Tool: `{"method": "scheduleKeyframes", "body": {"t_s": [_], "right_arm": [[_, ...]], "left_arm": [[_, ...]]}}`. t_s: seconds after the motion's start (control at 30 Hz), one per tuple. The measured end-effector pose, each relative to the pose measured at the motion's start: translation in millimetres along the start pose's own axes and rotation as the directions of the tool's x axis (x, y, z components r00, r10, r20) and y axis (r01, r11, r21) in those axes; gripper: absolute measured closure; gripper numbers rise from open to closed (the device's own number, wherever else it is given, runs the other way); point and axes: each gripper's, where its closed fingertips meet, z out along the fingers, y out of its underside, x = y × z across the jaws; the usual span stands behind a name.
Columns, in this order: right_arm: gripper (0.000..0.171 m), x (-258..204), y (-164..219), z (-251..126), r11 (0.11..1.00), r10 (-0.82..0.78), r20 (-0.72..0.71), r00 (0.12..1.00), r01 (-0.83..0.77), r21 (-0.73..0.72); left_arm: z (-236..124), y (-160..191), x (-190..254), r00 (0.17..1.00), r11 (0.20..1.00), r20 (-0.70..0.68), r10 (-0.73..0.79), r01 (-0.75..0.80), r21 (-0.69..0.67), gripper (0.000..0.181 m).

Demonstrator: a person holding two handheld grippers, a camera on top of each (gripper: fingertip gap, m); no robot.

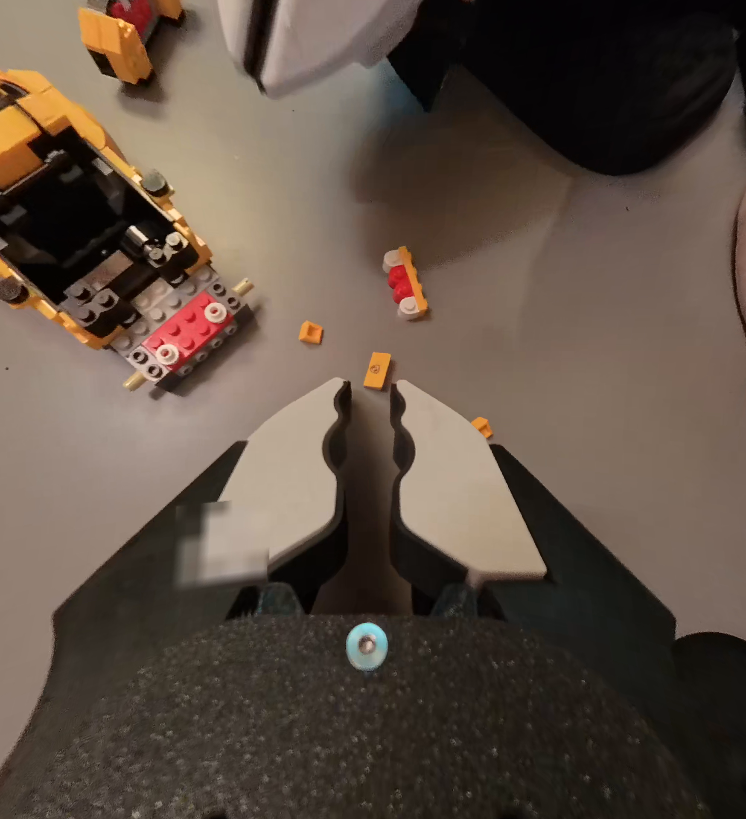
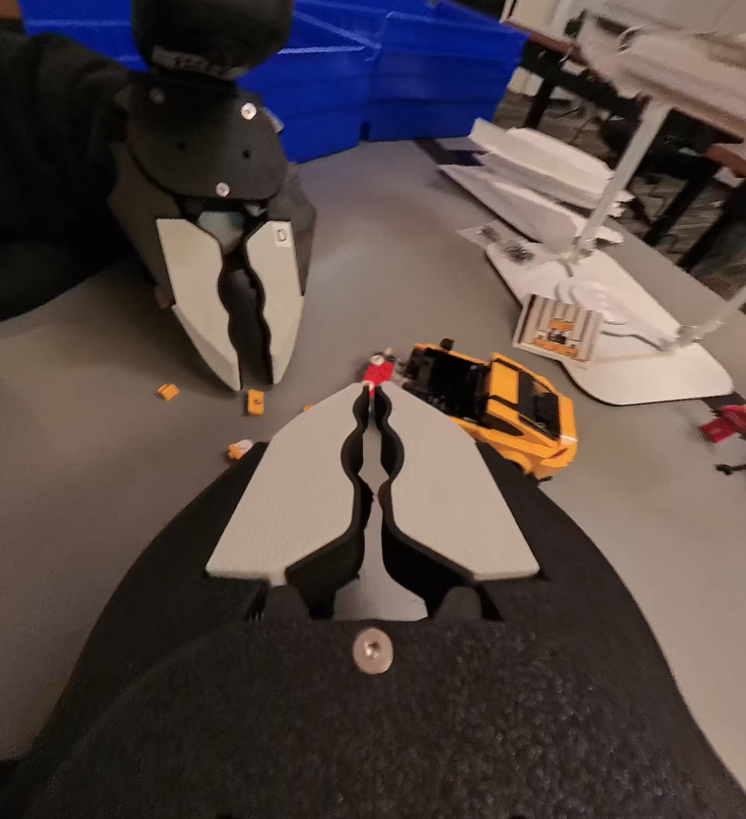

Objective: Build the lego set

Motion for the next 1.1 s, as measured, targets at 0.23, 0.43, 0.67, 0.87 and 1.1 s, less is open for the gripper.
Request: {"method": "scheduleKeyframes", "body": {"t_s": [0.23, 0.43, 0.67, 0.87, 1.1], "right_arm": [[0.164, -44, 33, 4, 0.967, -0.126, 0.230, 0.965, 0.171, -0.189], [0.153, -61, 54, 3, 0.923, -0.131, 0.325, 0.937, 0.235, -0.306], [0.152, -60, 59, 6, 0.900, -0.141, 0.316, 0.938, 0.255, -0.355], [0.158, -65, 59, 8, 0.868, -0.149, 0.333, 0.931, 0.284, -0.408], [0.158, -81, 54, 14, 0.840, -0.156, 0.375, 0.914, 0.323, -0.435]], "left_arm": [[-1, -1, 3, 1.000, 1.000, -0.006, 0.023, -0.023, 0.005, 0.167], [-2, -3, 3, 1.000, 0.999, -0.001, 0.029, -0.029, 0.012, 0.167], [-3, -8, 6, 0.999, 0.999, 0.001, 0.038, -0.038, 0.028, 0.167], [-4, -9, 12, 0.999, 0.998, 0.006, 0.043, -0.043, 0.038, 0.167], [-14, -8, 7, 0.999, 0.997, 0.029, 0.020, -0.023, 0.077, 0.167]]}}
